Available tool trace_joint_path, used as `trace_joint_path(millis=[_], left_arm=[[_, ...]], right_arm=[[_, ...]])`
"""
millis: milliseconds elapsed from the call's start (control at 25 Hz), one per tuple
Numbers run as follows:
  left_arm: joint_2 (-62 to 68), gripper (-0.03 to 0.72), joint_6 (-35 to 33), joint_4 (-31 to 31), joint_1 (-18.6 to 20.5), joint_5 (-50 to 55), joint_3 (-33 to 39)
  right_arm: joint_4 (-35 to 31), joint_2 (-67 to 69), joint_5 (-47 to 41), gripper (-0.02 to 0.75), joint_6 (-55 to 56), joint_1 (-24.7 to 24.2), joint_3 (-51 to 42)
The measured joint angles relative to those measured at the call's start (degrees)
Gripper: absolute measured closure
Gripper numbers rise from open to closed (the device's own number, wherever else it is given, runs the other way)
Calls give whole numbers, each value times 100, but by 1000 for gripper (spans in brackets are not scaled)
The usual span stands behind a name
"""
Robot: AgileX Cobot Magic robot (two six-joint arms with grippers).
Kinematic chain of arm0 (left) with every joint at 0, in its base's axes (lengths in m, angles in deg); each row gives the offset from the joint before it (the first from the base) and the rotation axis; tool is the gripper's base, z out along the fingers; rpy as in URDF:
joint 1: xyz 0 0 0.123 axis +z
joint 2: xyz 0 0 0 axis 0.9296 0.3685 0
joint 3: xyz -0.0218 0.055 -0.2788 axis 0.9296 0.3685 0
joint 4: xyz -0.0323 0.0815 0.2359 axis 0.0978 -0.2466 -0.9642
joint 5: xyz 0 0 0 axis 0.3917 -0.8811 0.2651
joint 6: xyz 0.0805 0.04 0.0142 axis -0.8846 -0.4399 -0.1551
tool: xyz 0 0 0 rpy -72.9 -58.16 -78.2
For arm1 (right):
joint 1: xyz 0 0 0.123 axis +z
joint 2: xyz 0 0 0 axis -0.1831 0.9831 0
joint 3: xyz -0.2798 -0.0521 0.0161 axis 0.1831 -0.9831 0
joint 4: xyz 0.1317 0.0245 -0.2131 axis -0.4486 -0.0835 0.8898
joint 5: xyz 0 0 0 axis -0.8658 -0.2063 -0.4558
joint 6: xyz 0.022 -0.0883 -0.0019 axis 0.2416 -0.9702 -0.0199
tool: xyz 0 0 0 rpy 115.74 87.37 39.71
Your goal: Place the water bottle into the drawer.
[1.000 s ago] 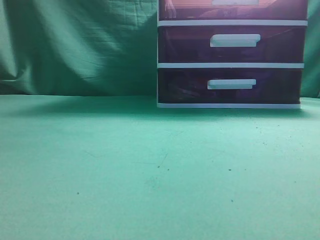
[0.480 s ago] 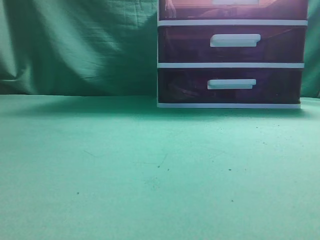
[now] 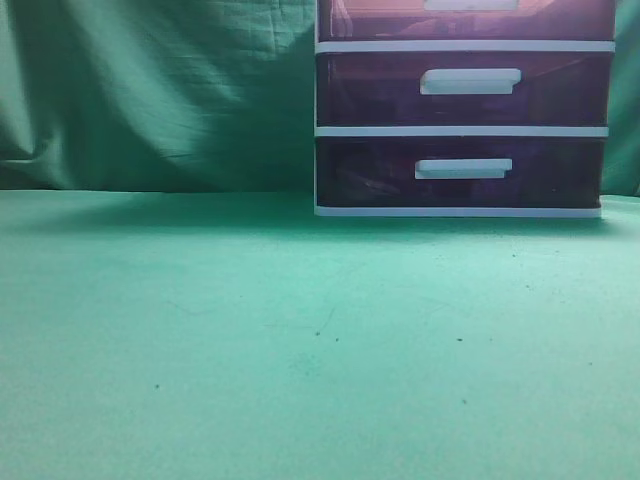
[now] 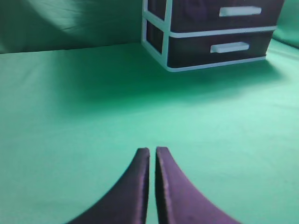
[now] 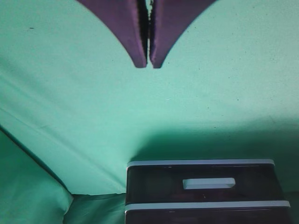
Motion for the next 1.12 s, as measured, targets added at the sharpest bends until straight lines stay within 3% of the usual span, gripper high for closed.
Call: trace_joint_path(millis=[160,320,440,1120], left_arm=[[-339,688,-571,375,653,187,0],[-393,688,-645,457,1462,188,260],[-393,688,-663,590,1786,141,626],[-395,688,-1038,628,1854,167,796]], right_arm=[[0,0,0,738,0,0,0],[0,0,0,738,0,0,0],[0,0,0,738,0,0,0],[0,0,0,738,46,0,0]])
